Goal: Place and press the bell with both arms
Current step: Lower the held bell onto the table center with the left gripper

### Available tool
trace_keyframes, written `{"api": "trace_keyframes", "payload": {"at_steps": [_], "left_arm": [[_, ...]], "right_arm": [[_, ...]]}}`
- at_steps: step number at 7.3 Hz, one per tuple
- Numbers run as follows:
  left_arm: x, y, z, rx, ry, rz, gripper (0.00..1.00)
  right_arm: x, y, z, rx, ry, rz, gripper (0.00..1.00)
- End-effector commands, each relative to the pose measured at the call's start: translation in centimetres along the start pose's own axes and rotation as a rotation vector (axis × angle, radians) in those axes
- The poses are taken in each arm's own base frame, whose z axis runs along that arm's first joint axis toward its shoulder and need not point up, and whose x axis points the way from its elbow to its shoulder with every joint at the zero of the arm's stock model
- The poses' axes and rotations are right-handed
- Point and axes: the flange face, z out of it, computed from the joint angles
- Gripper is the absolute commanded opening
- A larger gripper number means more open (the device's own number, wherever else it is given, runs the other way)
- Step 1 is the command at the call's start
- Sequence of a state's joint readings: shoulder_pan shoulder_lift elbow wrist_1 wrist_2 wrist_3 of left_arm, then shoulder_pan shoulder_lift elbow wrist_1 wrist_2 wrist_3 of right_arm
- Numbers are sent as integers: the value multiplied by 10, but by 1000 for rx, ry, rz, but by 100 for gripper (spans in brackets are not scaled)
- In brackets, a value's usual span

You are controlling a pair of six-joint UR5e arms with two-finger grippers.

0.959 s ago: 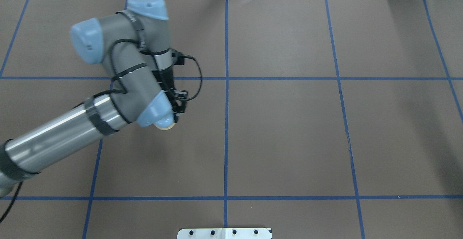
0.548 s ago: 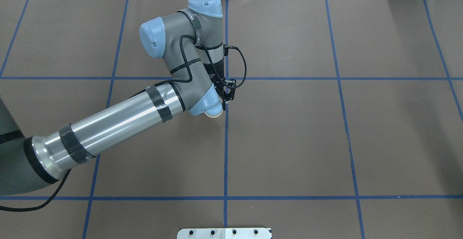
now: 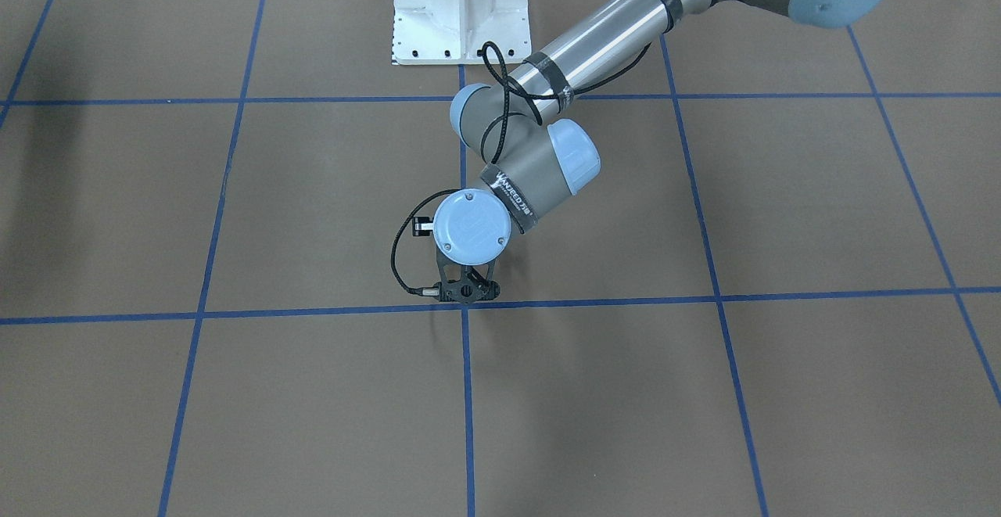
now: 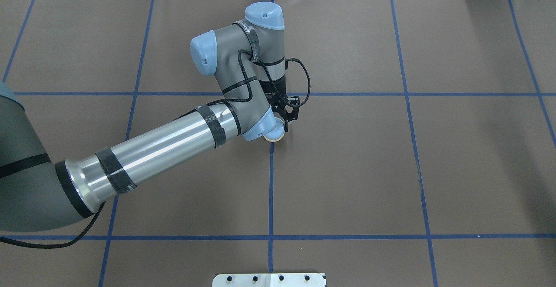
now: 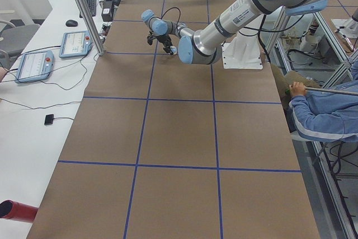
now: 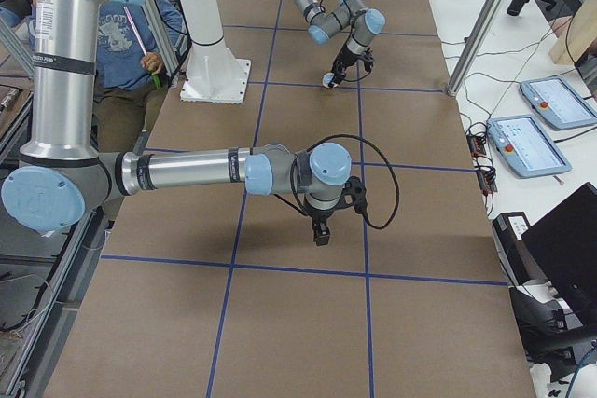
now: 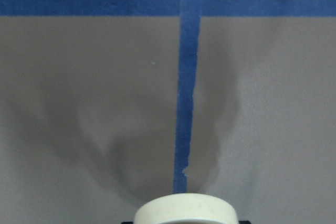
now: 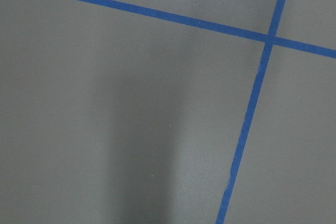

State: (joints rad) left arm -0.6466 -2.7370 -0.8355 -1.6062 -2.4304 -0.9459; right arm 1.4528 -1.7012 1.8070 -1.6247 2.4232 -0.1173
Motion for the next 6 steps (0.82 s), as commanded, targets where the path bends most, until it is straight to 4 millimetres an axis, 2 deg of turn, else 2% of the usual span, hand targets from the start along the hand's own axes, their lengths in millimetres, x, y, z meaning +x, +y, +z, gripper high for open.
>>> {"api": "trace_keyframes", "payload": {"at_steps": [1,4,6], "left_arm": [[3,0,-2,6,6,-5,40],[1,-4,-1,20,12,-8,44],[-2,-6,1,23,8,-10,54]], "right_arm": [[1,0,1,-2,-1,1,100],[1,0,1,-2,-1,1,100],[1,0,1,-3,-1,2,100]]}}
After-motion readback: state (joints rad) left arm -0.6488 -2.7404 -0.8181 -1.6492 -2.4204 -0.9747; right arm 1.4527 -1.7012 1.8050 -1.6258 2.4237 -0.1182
